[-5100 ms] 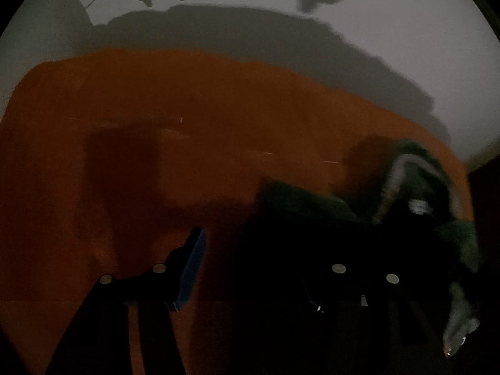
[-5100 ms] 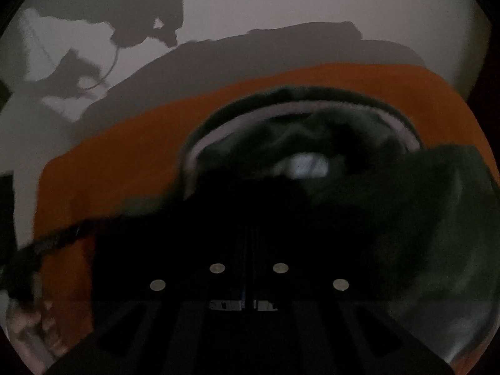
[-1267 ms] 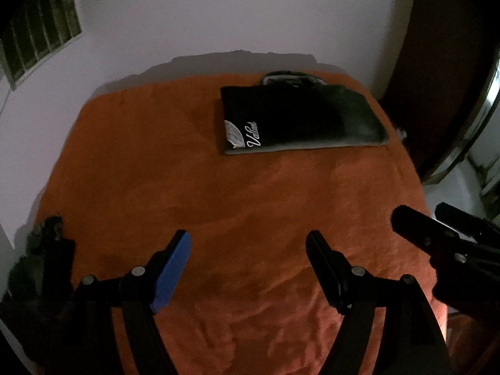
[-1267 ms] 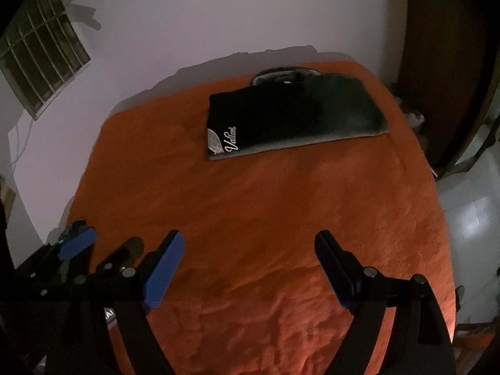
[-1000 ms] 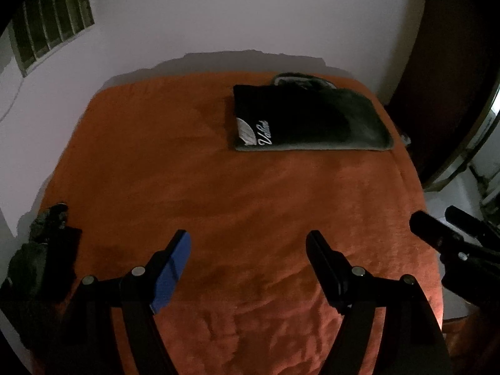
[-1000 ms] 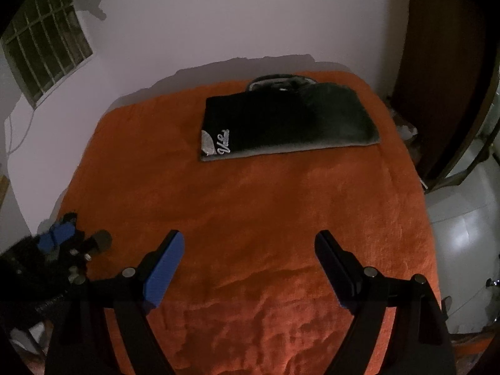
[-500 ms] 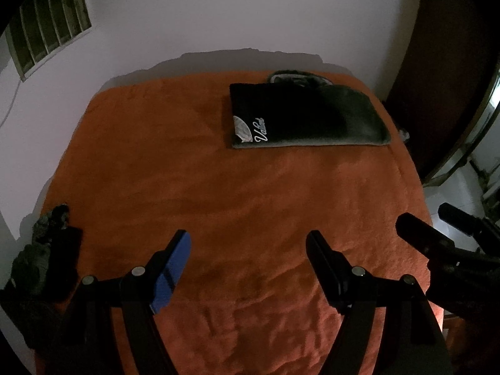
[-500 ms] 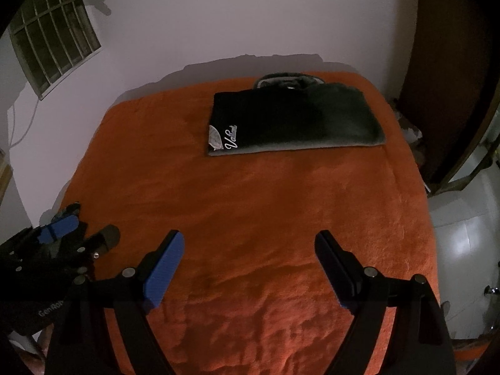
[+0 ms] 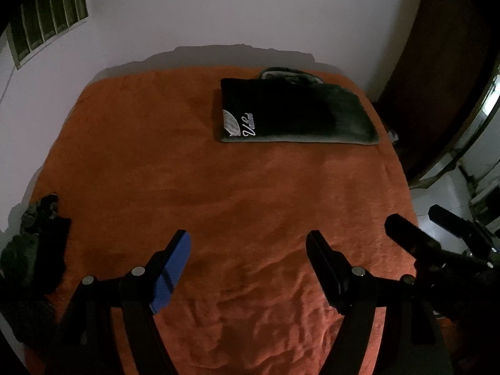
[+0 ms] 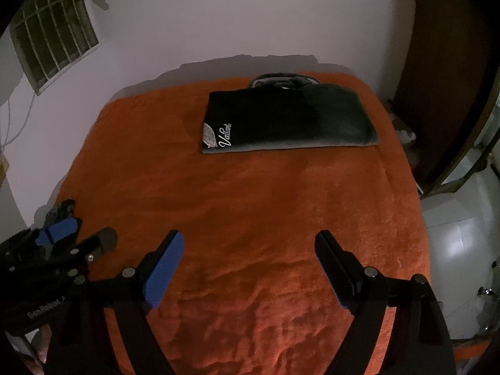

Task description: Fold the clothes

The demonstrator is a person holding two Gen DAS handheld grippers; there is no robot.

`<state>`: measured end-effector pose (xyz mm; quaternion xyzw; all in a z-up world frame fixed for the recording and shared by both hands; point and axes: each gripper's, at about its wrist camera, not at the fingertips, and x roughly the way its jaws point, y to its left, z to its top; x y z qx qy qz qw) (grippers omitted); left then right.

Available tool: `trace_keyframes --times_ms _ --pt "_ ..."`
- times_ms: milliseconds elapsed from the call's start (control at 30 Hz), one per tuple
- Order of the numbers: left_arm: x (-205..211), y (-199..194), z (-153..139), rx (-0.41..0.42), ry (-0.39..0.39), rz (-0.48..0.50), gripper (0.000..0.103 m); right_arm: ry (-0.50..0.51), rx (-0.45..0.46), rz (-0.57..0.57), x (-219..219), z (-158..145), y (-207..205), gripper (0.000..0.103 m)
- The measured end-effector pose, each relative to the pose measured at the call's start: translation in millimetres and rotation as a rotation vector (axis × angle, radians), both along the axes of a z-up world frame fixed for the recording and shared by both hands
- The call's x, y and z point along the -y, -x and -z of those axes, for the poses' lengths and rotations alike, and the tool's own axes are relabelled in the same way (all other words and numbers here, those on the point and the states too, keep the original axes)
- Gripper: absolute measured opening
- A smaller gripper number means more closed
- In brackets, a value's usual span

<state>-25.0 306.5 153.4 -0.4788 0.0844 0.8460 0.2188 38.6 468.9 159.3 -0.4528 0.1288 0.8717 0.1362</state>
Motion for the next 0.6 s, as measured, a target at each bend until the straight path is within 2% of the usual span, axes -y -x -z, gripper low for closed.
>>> trace_keyframes --times_ms 200,400,600 --pt "-1 -7 -3 -0.023 0.007 0.004 0.077 0.009 -0.004 -0.002 0 -2 -2 0.085" --pt "-2 -16 -10 -0.083 0.022 0.012 0.079 0.017 0.001 0.0 -1 -1 -2 0.085" --pt "-4 -14 -9 -0.057 0.001 0.018 0.079 0.01 0.003 0.006 -2 -1 -4 0.085"
